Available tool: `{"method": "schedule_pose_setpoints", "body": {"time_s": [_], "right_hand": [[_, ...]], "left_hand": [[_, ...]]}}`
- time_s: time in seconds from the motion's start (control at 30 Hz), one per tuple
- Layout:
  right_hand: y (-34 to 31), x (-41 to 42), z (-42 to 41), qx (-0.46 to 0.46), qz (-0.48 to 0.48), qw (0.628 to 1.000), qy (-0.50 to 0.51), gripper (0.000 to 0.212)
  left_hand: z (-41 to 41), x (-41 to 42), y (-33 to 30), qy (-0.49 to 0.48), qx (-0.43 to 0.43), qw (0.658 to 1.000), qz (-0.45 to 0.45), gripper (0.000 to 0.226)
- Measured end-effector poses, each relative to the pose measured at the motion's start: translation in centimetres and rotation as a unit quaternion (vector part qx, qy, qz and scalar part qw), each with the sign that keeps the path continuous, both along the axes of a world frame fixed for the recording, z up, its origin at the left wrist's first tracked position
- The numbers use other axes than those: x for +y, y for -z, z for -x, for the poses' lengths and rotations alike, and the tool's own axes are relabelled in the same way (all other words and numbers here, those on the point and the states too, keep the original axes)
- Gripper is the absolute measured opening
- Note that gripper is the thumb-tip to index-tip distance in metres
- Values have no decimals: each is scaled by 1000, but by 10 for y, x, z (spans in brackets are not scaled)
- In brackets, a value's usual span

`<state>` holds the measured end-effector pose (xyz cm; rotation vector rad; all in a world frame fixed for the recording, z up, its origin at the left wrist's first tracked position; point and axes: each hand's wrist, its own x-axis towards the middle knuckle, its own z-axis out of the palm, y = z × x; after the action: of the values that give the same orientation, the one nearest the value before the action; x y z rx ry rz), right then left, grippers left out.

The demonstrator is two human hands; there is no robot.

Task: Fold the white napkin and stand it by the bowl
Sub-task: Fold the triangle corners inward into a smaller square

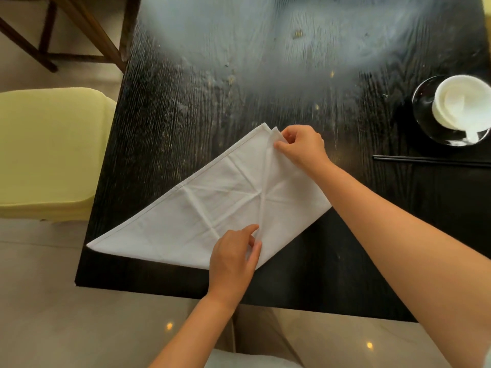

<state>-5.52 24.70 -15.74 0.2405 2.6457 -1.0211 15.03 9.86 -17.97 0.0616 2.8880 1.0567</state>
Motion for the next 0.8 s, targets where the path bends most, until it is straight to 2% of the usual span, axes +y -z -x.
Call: {"method": "schedule_pose_setpoints", "body": {"time_s": [0.13,0.3,0.37,0.43,0.5,0.6,0.8], "right_hand": [[5,-6,1,51,-27,998,-11,15],[8,-9,1,86,-46,995,-19,15],[6,-9,-4,139,-88,986,-28,22],[3,-6,-19,216,-140,962,-91,44],[3,-1,-45,263,-173,921,-228,52],[18,6,-91,217,-178,878,-388,53],[40,8,-100,167,-200,875,-408,56]], "left_hand": [[-2,-1,7,10,31,999,12,28],[0,-4,11,19,57,997,39,29],[-1,-6,12,20,70,995,75,37],[-1,-7,11,34,70,991,107,47],[-1,-7,12,87,60,983,151,52],[0,-9,17,154,34,968,196,58],[1,-13,17,195,4,952,237,56]]}}
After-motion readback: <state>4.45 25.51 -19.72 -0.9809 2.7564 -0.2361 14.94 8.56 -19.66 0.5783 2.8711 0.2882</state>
